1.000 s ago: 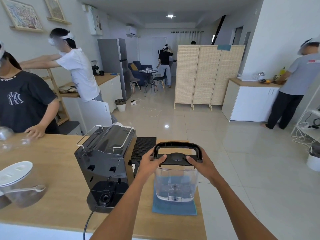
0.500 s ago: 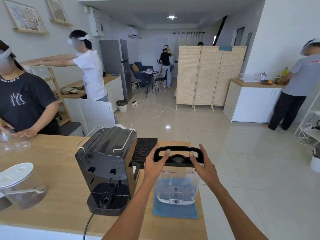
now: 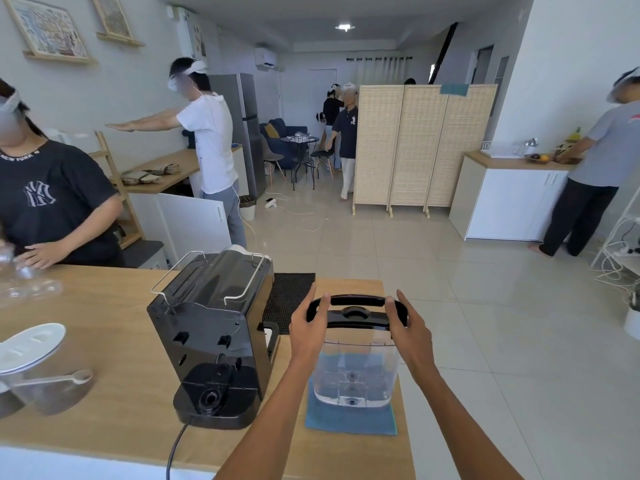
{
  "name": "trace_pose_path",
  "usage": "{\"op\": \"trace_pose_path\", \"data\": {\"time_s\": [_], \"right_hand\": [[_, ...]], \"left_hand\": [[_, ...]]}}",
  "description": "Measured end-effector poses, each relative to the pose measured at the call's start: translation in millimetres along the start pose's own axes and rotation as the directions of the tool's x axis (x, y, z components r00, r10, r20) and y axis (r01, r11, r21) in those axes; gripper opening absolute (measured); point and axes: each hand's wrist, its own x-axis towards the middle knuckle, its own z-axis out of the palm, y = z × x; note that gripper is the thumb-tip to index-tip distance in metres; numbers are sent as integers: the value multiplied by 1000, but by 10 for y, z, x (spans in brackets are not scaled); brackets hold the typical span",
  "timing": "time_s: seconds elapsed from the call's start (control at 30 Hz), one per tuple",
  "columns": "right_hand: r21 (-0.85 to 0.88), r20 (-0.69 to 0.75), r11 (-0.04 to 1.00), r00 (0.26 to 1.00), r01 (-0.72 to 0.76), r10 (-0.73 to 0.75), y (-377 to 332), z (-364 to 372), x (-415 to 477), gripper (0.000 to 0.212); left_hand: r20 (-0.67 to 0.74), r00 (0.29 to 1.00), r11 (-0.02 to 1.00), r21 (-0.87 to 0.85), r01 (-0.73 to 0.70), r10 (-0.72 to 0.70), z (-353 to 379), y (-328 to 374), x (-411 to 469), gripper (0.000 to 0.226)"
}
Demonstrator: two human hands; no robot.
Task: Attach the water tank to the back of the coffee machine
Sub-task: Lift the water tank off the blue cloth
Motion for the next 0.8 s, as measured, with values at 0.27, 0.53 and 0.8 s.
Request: {"op": "trace_pose_path", "data": {"time_s": [0.27, 0.53, 0.8], "right_hand": [[82, 35, 996, 999, -41, 38, -12, -21, 7, 63], [47, 250, 999, 968, -16, 4, 162, -210, -45, 85], [-45, 352, 998, 936, 38, -20, 261, -217, -110, 87]], "left_hand": [[53, 998, 997, -77, 18, -14, -48, 22, -12, 50], [240, 965, 994, -18, 111, -104, -218, -1, -101, 61], [302, 947, 987, 147, 69, -111, -321, -143, -198, 79]]}}
